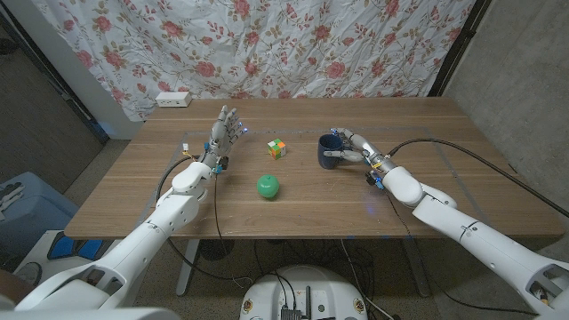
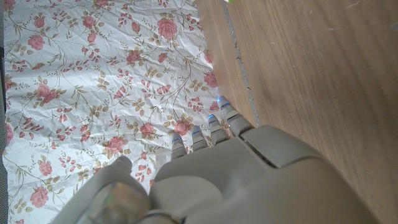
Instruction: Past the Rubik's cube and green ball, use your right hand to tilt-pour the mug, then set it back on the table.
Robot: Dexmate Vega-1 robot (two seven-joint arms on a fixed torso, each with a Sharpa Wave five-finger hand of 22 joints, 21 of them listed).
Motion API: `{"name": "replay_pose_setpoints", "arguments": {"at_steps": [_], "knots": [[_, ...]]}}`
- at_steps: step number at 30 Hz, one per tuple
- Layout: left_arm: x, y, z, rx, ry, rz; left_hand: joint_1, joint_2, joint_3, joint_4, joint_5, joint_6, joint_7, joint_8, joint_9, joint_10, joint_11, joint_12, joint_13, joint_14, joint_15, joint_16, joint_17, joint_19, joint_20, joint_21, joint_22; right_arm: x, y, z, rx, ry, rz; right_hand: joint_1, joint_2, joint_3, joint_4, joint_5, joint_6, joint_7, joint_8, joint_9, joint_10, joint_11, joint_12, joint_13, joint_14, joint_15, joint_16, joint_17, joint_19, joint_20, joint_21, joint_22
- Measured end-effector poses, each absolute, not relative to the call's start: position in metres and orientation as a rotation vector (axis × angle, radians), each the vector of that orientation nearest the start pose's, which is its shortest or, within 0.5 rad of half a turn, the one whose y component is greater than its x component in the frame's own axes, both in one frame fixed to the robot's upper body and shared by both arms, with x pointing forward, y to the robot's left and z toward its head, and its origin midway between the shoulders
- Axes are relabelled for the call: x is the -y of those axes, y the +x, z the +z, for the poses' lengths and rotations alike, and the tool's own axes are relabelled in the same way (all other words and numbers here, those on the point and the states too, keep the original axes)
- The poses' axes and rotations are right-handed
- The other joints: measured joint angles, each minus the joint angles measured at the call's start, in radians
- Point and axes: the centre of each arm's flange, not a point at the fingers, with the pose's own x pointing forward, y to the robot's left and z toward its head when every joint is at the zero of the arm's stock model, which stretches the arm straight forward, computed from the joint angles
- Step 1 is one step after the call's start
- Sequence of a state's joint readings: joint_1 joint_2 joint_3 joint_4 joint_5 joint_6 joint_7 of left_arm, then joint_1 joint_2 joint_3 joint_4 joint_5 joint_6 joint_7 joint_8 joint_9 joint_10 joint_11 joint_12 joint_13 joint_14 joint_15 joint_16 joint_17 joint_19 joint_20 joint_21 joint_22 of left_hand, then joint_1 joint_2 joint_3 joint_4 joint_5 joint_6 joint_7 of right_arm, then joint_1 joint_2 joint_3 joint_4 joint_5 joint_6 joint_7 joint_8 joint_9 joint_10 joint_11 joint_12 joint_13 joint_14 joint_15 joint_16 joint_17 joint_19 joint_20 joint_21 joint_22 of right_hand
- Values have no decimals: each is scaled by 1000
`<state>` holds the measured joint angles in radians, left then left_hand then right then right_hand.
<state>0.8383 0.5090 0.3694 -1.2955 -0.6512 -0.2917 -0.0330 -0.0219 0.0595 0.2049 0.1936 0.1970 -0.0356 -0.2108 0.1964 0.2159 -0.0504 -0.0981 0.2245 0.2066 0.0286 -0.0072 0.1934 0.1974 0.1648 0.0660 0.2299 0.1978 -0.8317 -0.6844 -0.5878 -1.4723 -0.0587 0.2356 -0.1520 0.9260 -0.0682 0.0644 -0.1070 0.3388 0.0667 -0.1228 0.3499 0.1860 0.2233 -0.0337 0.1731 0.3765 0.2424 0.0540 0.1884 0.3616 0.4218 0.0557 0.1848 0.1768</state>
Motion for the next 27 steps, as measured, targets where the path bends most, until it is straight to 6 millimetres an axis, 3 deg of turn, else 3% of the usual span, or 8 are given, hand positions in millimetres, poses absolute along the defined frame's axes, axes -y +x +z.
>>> {"name": "replay_pose_setpoints", "arguments": {"at_steps": [19, 27], "knots": [[-291, 653, -28, 593, -43, -207, 0, 0, 0, 0, 0, 0, 0, 0, 0, 0, 0, 0, 0, 0, 0, 0, 0, 0, 0, 0, 0, 229, 632, -34, 651, -848, 289, -91, -46, -56, 26, 72, -127, 15, -116, 0, -193, 54, 0, -46, -224, 74, -8, -27, -189, 43, -11, -5], [-291, 653, -28, 593, -43, -206, 0, 0, 0, 0, 0, 0, 0, 0, 0, 0, 0, 0, 0, 0, 0, 0, 0, 0, 0, 0, 0, 233, 637, -28, 645, -846, 332, -132, -58, -83, 41, 83, -161, 24, -142, 0, -242, 60, 0, -65, -291, 73, -8, -39, -244, 38, -11, -9]]}}
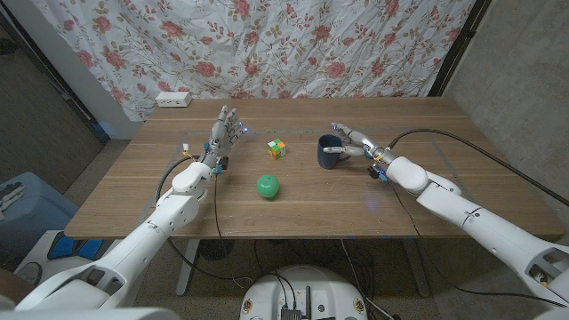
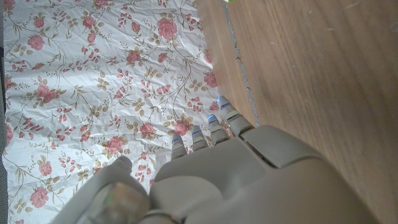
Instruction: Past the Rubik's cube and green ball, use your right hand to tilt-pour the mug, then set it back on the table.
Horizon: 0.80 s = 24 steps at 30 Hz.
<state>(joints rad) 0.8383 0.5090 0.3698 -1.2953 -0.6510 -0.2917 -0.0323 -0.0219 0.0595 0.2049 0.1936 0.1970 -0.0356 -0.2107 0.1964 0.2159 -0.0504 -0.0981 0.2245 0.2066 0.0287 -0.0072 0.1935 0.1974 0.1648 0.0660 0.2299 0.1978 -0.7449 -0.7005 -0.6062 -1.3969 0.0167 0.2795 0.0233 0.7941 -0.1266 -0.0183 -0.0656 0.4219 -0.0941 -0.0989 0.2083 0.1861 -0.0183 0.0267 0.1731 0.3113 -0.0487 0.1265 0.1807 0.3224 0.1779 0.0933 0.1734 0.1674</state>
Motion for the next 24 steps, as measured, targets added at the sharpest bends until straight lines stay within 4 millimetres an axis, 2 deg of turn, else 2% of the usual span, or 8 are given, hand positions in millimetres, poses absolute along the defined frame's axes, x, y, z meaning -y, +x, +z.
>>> {"name": "replay_pose_setpoints", "arguments": {"at_steps": [1, 3, 8, 9, 15, 16, 19, 24], "knots": [[-291, 653, -28, 593, -43, -206, 0, 0, 0, 0, 0, 0, 0, 0, 0, 0, 0, 0, 0, 0, 0, 0, 0, 0, 0, 0, 0, 234, 638, -28, 644, -843, 339, -10, -10, -3, 3, 0, -1, -1, -2, 0, 0, 0, 0, -1, -2, -2, 0, -2, -3, 3, 0, 0], [-291, 653, -28, 593, -43, -206, 0, 0, 0, 0, 0, 0, 0, 0, 0, 0, 0, 0, 0, 0, 0, 0, 0, 0, 0, 0, 0, 236, 640, -27, 641, -845, 333, -19, -1, -8, 8, 0, -1, -1, -1, 0, -4, 4, 0, -5, -9, 2, 0, -2, -7, -1, 0, 0], [-291, 653, -28, 593, -43, -206, 0, 0, 0, 0, 0, 0, 0, 0, 0, 0, 0, 0, 0, 0, 0, 0, 0, 0, 0, 0, 0, 236, 641, -26, 638, -816, 369, -47, -16, -26, 17, 0, 2, 7, -5, 0, -9, -2, 8, -13, -14, -3, 0, -8, -14, -8, 0, 0], [-291, 653, -28, 593, -43, -206, 0, 0, 0, 0, 0, 0, 0, 0, 0, 0, 0, 0, 0, 0, 0, 0, 0, 0, 0, 0, 0, 237, 641, -25, 638, -804, 377, -60, -7, -26, 17, 0, 4, 12, -5, -3, -9, -2, 8, -15, -14, -3, 0, -11, -14, -8, 0, 0], [-291, 653, -28, 593, -43, -206, 0, 0, 0, 0, 0, 0, 0, 0, 0, 0, 0, 0, 0, 0, 0, 0, 0, 0, 0, 0, 0, 241, 642, -22, 638, -778, 379, -85, -8, -41, 33, 0, 10, 24, -5, -5, -8, -2, 12, -24, -18, -7, 5, -16, -18, -4, 0, 0], [-291, 653, -28, 594, -43, -206, 0, 0, 0, 0, 0, 0, 0, 0, 0, 0, 0, 0, 0, 0, 0, 0, 0, 0, 0, 0, 0, 240, 641, -21, 640, -748, 394, -97, 3, -44, 35, 0, 10, 24, -5, -5, -4, 1, 12, -25, -19, -9, 5, -16, -18, -4, 0, 0], [-291, 653, -28, 594, -43, -206, 0, 0, 0, 0, 0, 0, 0, 0, 0, 0, 0, 0, 0, 0, 0, 0, 0, 0, 0, 0, 0, 242, 641, -19, 643, -725, 395, -125, 5, -49, 50, 0, 13, 27, -5, -5, 6, -9, 13, -31, -19, -9, 8, -20, -25, -11, 4, 0], [-291, 653, -27, 594, -43, -207, 0, 0, 0, 0, 0, 0, 0, 0, 0, 0, 0, 0, 0, 0, 0, 0, 0, 0, 0, 0, 0, 244, 641, -19, 643, -679, 391, -156, 18, -59, 70, -4, 28, 42, -5, -5, 10, -13, 13, -42, -20, -18, 12, -26, -28, -14, 5, 0]]}}
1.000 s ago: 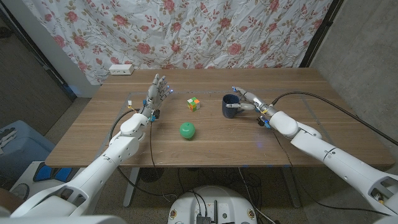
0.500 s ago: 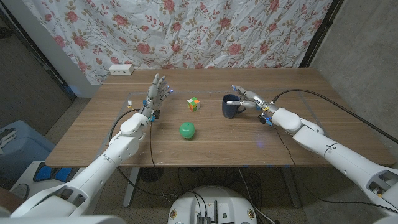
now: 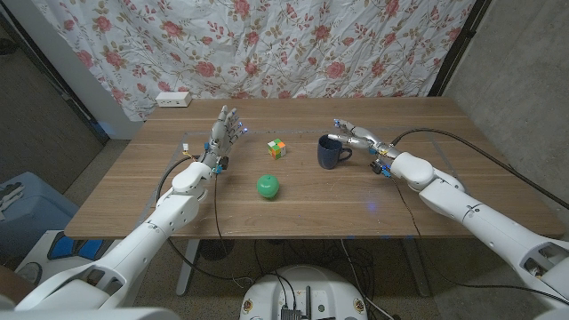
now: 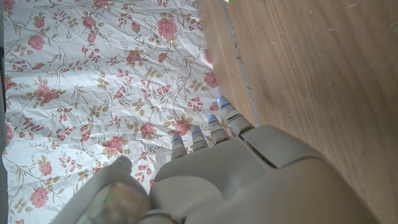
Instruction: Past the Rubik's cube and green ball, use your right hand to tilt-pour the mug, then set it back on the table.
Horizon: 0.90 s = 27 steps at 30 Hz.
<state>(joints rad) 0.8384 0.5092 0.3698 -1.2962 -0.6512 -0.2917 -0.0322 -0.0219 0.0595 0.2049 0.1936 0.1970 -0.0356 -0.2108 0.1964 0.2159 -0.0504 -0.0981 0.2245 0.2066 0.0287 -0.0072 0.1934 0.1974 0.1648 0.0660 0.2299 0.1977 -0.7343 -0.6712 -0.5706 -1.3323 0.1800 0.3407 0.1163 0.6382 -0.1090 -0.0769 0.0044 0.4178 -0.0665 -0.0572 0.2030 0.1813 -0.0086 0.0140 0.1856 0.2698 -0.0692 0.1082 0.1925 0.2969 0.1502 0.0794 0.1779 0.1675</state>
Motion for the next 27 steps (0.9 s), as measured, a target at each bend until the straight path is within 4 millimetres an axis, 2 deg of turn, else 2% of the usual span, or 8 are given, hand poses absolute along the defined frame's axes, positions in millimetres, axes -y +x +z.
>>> {"name": "replay_pose_setpoints", "arguments": {"at_steps": [4, 5, 6, 12, 17, 23, 25, 27], "knots": [[-291, 653, -27, 594, -43, -207, 0, 0, 0, 0, 0, 0, 0, 0, 0, 0, 0, 0, 0, 0, 0, 0, 0, 0, 0, 0, 0, 246, 642, -19, 639, -653, 383, -11, 10, -6, 10, 0, 4, 4, 0, 0, 2, -2, 0, -7, 5, -5, 0, -4, -8, -8, 0, 0], [-291, 653, -27, 594, -43, -206, 0, 0, 0, 0, 0, 0, 0, 0, 0, 0, 0, 0, 0, 0, 0, 0, 0, 0, 0, 0, 0, 246, 642, -19, 637, -641, 378, -26, 3, -9, 14, -3, 4, 4, 0, 0, 5, -5, 0, -9, 4, -6, 0, -5, -12, -11, 0, 0], [-291, 653, -27, 594, -43, -207, 0, 0, 0, 0, 0, 0, 0, 0, 0, 0, 0, 0, 0, 0, 0, 0, 0, 0, 0, 0, 0, 247, 642, -19, 637, -630, 373, -36, 12, -10, 16, -4, 5, 5, 0, 0, 5, -5, 0, -11, 1, -9, 0, -5, -12, -12, 0, 0], [-291, 653, -27, 593, -43, -207, 0, 0, 0, 0, 0, 0, 0, 0, 0, 0, 0, 0, 0, 0, 0, 0, 0, 0, 0, 0, 0, 249, 642, -18, 631, -568, 343, -75, 27, -26, 43, -11, 25, 25, -4, -5, 13, -13, 7, -28, 10, -24, 4, -14, -28, -28, 0, 0], [-291, 653, -28, 593, -43, -207, 0, 0, 0, 0, 0, 0, 0, 0, 0, 0, 0, 0, 0, 0, 0, 0, 0, 0, 0, 0, 0, 249, 642, -17, 631, -522, 323, -94, 23, -26, 54, -11, 36, 36, -4, -5, 16, -16, 7, -37, 5, -30, 4, -19, -31, -31, 0, 0], [-291, 653, -28, 593, -43, -207, 0, 0, 0, 0, 0, 0, 0, 0, 0, 0, 0, 0, 0, 0, 0, 0, 0, 0, 0, 0, 0, 250, 642, -17, 629, -463, 299, -128, 57, -31, 75, -15, 45, 45, -4, -5, 25, -14, 7, -47, 5, -30, 4, -23, -37, -37, 0, 0], [-291, 653, -28, 593, -43, -207, 0, 0, 0, 0, 0, 0, 0, 0, 0, 0, 0, 0, 0, 0, 0, 0, 0, 0, 0, 0, 0, 250, 642, -18, 628, -447, 290, -142, 50, -34, 79, -23, 49, 49, -4, -5, 33, -14, 7, -51, 6, -31, 8, -23, -37, -37, 0, 0], [-291, 653, -28, 593, -43, -207, 0, 0, 0, 0, 0, 0, 0, 0, 0, 0, 0, 0, 0, 0, 0, 0, 0, 0, 0, 0, 0, 251, 642, -19, 627, -412, 272, -153, 61, -34, 84, -23, 50, 50, -4, -5, 37, -16, 9, -53, 11, -36, 11, -26, -37, -37, 0, 0]]}}
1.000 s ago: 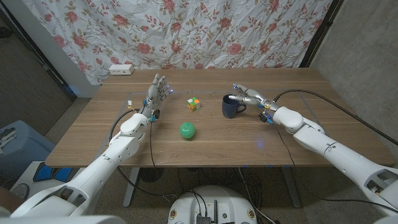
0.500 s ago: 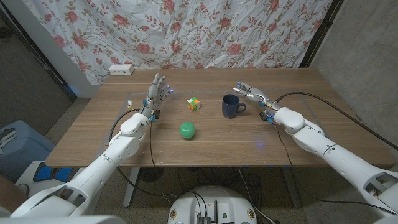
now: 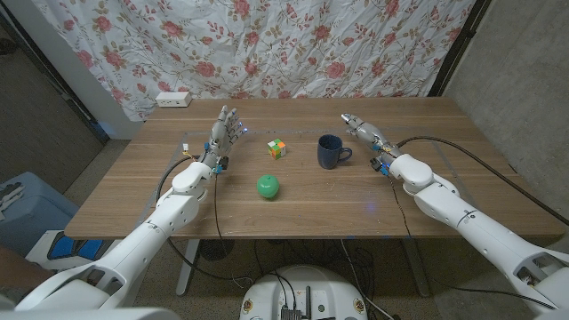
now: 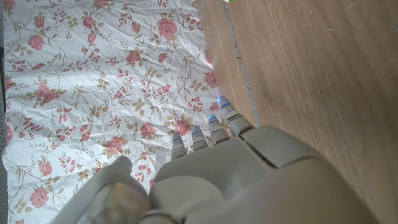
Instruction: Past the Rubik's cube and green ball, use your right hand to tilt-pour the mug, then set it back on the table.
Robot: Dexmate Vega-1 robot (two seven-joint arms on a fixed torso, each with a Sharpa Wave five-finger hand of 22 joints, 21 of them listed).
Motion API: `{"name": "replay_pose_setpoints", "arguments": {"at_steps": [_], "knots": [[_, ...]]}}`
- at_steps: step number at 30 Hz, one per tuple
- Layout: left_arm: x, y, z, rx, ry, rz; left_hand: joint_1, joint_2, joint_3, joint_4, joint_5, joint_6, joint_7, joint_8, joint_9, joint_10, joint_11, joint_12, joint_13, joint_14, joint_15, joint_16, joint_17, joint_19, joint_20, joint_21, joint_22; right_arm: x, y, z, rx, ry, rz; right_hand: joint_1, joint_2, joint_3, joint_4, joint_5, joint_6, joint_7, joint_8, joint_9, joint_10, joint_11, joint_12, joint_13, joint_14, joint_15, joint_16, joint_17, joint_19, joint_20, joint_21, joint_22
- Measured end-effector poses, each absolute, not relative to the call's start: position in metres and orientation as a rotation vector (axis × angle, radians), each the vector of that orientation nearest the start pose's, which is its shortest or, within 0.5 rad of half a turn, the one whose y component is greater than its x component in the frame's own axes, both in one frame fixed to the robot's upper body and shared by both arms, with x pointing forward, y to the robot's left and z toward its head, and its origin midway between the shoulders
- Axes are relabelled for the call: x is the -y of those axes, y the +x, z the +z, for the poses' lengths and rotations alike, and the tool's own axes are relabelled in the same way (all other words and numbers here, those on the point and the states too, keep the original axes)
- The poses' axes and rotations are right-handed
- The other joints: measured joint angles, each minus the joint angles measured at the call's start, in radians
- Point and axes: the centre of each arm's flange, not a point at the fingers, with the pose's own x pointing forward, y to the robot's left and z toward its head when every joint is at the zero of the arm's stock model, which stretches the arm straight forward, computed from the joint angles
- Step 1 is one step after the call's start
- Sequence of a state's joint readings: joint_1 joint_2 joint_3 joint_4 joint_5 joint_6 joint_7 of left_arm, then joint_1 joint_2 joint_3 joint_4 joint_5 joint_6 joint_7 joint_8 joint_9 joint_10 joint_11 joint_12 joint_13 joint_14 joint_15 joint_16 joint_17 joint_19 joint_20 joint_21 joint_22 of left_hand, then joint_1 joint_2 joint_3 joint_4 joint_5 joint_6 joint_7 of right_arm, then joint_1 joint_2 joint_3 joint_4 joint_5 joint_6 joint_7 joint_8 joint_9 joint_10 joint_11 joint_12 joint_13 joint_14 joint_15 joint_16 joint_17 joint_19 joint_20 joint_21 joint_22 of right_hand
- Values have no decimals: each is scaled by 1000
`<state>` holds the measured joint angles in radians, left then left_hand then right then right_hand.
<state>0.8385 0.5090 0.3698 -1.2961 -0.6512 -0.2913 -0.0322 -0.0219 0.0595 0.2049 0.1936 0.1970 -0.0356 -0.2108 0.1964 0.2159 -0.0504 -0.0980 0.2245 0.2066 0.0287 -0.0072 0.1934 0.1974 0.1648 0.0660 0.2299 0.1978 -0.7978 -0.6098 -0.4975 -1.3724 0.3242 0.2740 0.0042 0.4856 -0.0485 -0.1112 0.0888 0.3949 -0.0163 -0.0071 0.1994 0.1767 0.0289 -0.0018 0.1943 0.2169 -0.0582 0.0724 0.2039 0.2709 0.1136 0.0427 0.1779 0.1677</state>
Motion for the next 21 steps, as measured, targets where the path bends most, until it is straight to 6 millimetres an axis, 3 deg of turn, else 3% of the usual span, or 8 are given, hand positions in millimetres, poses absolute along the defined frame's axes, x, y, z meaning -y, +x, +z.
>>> {"name": "replay_pose_setpoints", "arguments": {"at_steps": [2, 5, 9, 21], "knots": [[-291, 653, -28, 593, -43, -207, 0, 0, 0, 0, 0, 0, 0, 0, 0, 0, 0, 0, 0, 0, 0, 0, 0, 0, 0, 0, 0, 252, 642, -20, 626, -385, 258, -12, 12, 1, 7, 0, 4, 4, 0, 0, 7, 7, 2, -3, 0, 0, 0, -2, 0, 0, 0, 0], [-291, 653, -28, 593, -43, -207, 0, 0, 0, 0, 0, 0, 0, 0, 0, 0, 0, 0, 0, 0, 0, 0, 0, 0, 0, 0, 0, 254, 642, -23, 624, -346, 240, -27, 26, -3, 22, -11, 7, 7, 0, 0, 29, -7, 6, -12, 12, -12, 2, -6, 8, -8, 3, 0], [-291, 653, -28, 593, -43, -207, 0, 0, 0, 0, 0, 0, 0, 0, 0, 0, 0, 0, 0, 0, 0, 0, 0, 0, 0, 0, 0, 258, 641, -26, 623, -293, 216, -36, 27, -3, 22, -19, 20, 5, 0, 0, 50, -18, 6, -20, 32, -32, 8, -15, 24, -24, 7, -5], [-291, 653, -28, 593, -43, -206, 0, 0, 0, 0, 0, 0, 0, 0, 0, 0, 0, 0, 0, 0, 0, 0, 0, 0, 0, 0, 0, 270, 638, -34, 606, -164, 151, -68, 42, -11, 31, -26, 44, 14, 0, -5, 76, -10, 6, -26, 50, -39, 16, -25, 34, -34, 11, -5]]}}
